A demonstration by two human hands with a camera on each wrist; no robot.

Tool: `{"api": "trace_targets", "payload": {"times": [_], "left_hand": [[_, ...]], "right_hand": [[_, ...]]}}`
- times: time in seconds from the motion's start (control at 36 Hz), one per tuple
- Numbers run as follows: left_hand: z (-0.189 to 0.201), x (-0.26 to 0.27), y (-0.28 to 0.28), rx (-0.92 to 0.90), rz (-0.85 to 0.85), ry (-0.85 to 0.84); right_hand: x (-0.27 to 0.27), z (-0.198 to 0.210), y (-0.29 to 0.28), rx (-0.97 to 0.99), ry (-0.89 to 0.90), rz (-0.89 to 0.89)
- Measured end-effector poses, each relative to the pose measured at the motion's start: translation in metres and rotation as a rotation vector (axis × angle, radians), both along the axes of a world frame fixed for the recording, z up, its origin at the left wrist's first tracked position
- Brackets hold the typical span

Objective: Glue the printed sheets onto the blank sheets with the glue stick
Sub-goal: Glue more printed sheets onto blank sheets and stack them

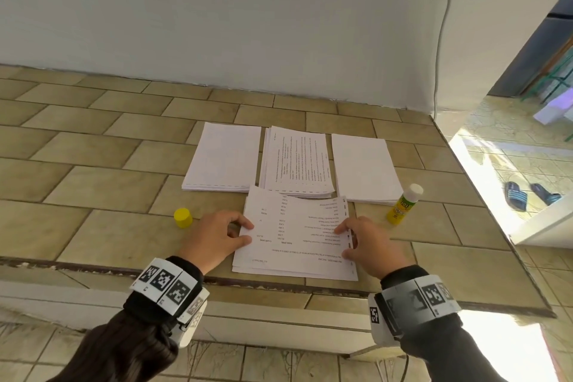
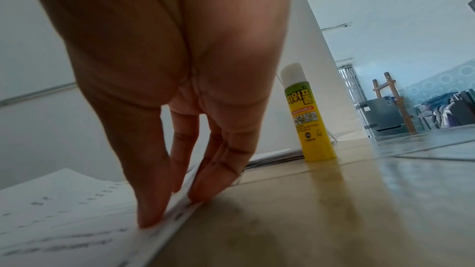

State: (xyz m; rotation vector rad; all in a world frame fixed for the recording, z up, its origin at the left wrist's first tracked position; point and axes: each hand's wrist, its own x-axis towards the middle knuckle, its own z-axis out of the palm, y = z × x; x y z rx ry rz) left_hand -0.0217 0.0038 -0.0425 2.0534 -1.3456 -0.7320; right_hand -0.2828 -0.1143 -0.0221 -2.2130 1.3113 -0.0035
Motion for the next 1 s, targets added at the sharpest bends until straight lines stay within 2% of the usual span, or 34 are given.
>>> {"api": "trace_targets", "payload": {"times": [1.0], "left_hand": [[-0.008,0.006,0.003,0.030,-0.018,0.085]], "right_hand": [[-0.010,-0.009,0.004,0.009,-0.059,-0.023]]}}
